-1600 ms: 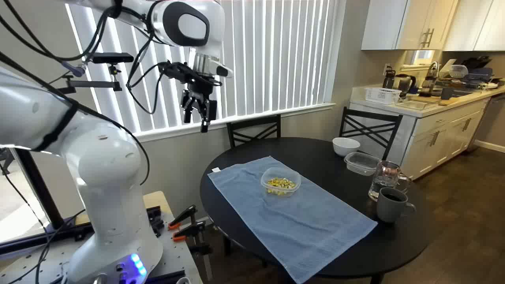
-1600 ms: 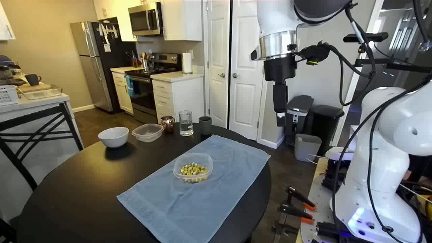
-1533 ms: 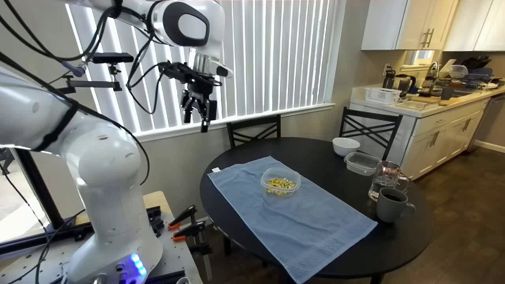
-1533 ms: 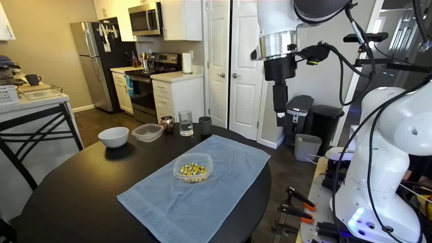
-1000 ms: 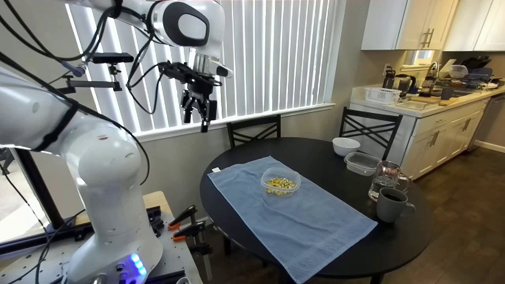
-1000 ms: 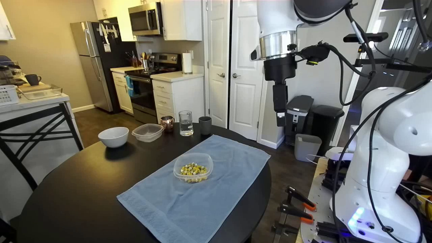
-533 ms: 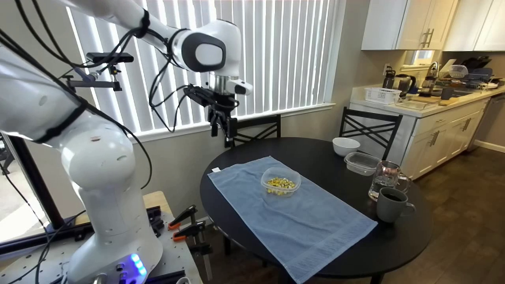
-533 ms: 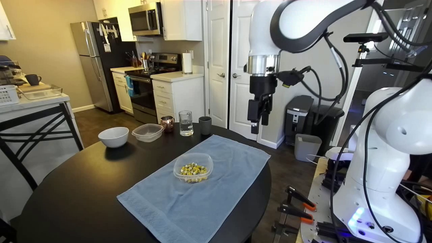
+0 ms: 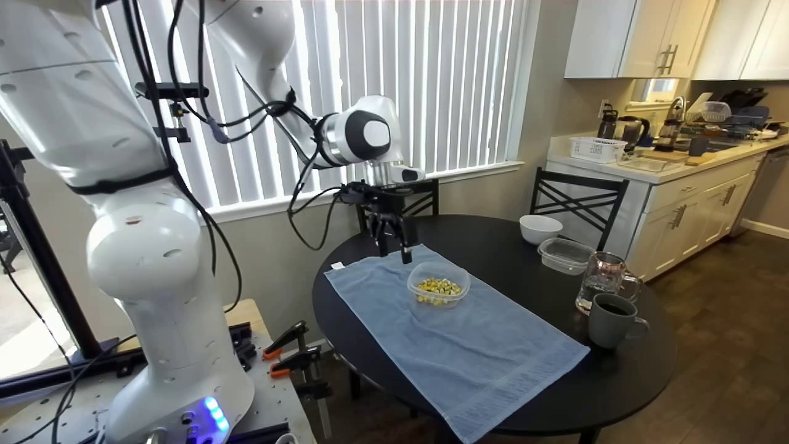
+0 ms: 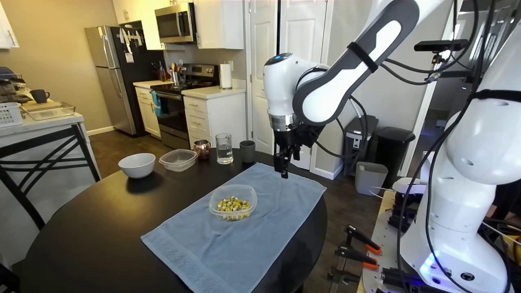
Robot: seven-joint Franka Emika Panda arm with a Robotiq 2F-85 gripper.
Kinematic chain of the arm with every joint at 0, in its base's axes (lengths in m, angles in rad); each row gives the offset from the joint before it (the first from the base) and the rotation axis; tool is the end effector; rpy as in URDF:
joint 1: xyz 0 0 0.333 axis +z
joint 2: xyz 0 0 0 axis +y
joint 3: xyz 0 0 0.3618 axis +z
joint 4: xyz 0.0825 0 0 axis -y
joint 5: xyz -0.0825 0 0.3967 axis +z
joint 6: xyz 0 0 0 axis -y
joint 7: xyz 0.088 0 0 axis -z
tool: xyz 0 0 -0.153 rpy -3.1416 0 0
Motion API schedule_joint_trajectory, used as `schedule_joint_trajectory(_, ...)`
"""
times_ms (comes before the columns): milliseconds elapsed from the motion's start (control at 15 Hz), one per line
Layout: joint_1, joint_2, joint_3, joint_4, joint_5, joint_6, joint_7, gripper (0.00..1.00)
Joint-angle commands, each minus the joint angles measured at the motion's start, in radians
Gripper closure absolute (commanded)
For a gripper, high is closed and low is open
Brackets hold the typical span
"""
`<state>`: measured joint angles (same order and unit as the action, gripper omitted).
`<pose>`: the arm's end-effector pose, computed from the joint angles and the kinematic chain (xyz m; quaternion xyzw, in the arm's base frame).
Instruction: Pour out the contents of the bowl onto the towel
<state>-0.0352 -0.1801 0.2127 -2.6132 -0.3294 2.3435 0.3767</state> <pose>0.4096 0.0549 0.2966 0.9901 0.0189 -0.0111 0.1388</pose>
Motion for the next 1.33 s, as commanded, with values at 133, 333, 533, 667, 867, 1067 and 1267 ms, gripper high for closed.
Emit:
schedule_joint_trajectory(133, 0.040, 0.142, 0.014, 0.181, -0.418, -0.140, 0.240, 0.00)
schedule_joint_trajectory(333, 0.100, 0.195, 0.010, 0.233, -0.596, -0.220, 0.349, 0.00)
schedule_joint_trajectory(533, 0.164, 0.259, 0.011, 0.275, -0.702, -0.266, 0.457, 0.00)
schedule_joint_trajectory(667, 0.204, 0.305, 0.013, 0.309, -0.733, -0.280, 0.539, 0.00)
schedule_joint_trajectory(867, 0.257, 0.386, 0.012, 0.370, -0.758, -0.310, 0.625, 0.00)
schedule_joint_trajectory(1067, 0.286, 0.456, 0.004, 0.414, -0.765, -0.315, 0.629, 0.00)
schedule_joint_trajectory(1267, 0.300, 0.545, -0.012, 0.457, -0.783, -0.315, 0.618, 0.00)
